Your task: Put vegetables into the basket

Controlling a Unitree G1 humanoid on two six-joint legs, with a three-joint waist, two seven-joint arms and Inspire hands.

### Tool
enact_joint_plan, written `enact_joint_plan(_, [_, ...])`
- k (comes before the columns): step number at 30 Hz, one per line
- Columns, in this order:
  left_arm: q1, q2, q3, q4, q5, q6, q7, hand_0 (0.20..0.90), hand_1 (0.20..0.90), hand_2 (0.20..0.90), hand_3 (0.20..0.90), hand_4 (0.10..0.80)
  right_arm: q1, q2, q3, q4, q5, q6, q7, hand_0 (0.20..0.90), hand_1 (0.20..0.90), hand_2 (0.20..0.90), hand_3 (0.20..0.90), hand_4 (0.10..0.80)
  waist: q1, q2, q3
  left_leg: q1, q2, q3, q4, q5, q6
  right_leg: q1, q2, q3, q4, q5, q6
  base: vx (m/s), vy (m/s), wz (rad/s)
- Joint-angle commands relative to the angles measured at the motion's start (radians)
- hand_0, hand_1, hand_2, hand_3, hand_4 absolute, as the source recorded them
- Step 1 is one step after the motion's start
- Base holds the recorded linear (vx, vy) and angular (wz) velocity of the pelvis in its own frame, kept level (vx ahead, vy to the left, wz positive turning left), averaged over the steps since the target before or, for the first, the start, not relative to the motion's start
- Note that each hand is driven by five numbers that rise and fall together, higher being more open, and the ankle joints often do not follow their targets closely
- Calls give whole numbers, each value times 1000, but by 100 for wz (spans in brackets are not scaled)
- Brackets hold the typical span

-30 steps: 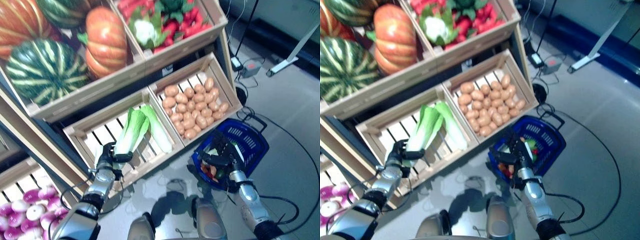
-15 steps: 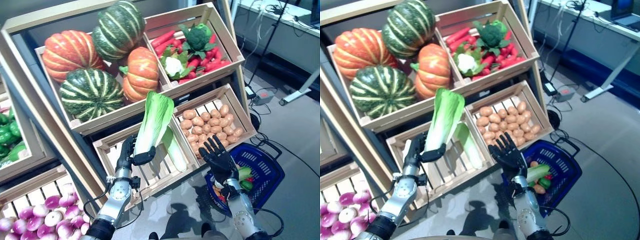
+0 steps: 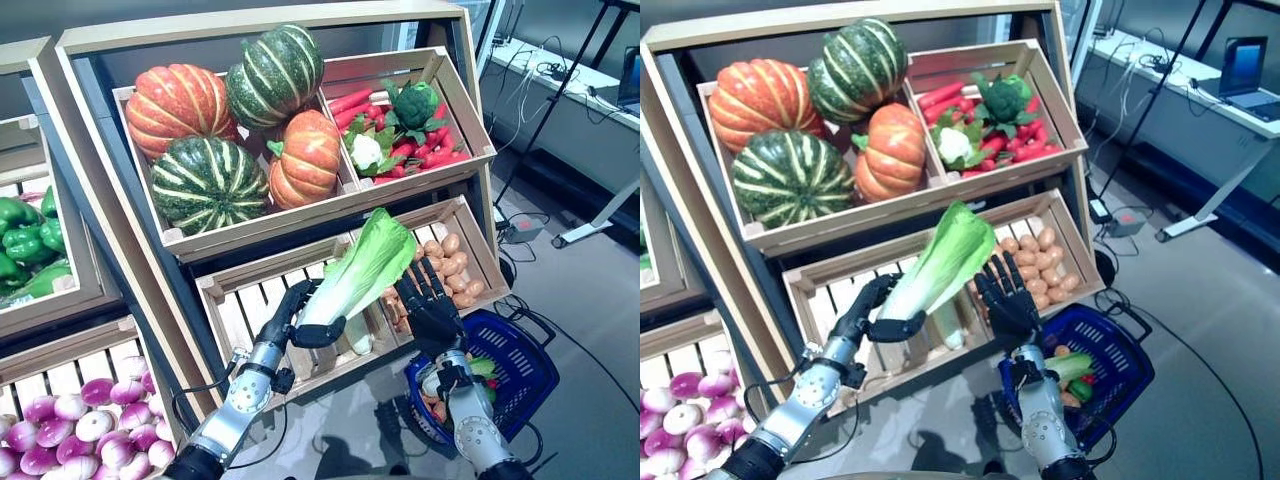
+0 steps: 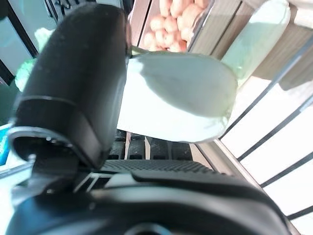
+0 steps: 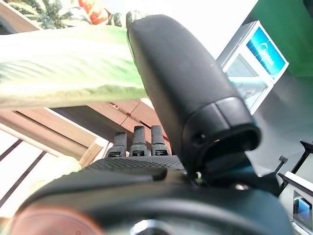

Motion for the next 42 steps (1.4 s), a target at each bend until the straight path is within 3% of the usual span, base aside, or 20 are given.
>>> enact_joint_plan(1, [-139, 46, 7, -102, 24, -175, 2, 300, 300, 300, 300, 400, -127, -10, 1, -138, 16, -24, 148, 900, 900, 900, 900, 800, 8, -16, -43, -26, -27, -8, 1, -11, 35, 11, -30, -6, 1, 32, -18, 0, 0, 0])
enact_joint_plan(20, [-212, 66, -45, -111, 108, -217, -13, 300, 300, 300, 300, 400, -226, -30, 28, -144, 22, 105, 218, 900, 900, 900, 900, 800, 21, -21, -44, -12, -31, -24, 1, -23, 32, 26, -43, -14, 1, 28, -12, 4, 2, 2])
enact_joint_plan(24, [-233, 73, -67, -110, 163, -238, 11, 300, 300, 300, 300, 400, -240, -32, 41, -165, 23, 125, 182, 900, 900, 900, 900, 800, 19, -22, -46, -11, -33, -27, 1, -26, 32, 27, -44, -11, 1, 27, -11, 0, 0, 0])
enact_joint_plan(28, [-246, 87, -82, -129, 235, -272, 60, 300, 300, 300, 300, 400, -245, -36, 42, -159, 26, 130, 147, 900, 900, 900, 900, 800, 15, -22, -46, -10, -32, -24, 1, -26, 32, 25, -45, -7, 1, 28, -9, 0, 0, 0])
enact_joint_plan(37, [-310, 128, -162, -155, 576, -371, 298, 300, 300, 300, 300, 400, -255, -14, 43, -150, 167, 165, 82, 900, 900, 900, 900, 800, 1, -25, -45, -9, -32, -17, 1, -30, 33, 22, -46, 0, 1, 28, -7, 0, 0, 0])
enact_joint_plan(42, [-336, 137, -202, -136, 686, -395, 448, 300, 300, 300, 300, 400, -263, 14, 24, -137, 268, 124, -36, 900, 900, 900, 900, 800, -8, -27, -47, -5, -31, -9, 1, -31, 32, 22, -47, 6, 1, 29, -5, 0, 0, 0])
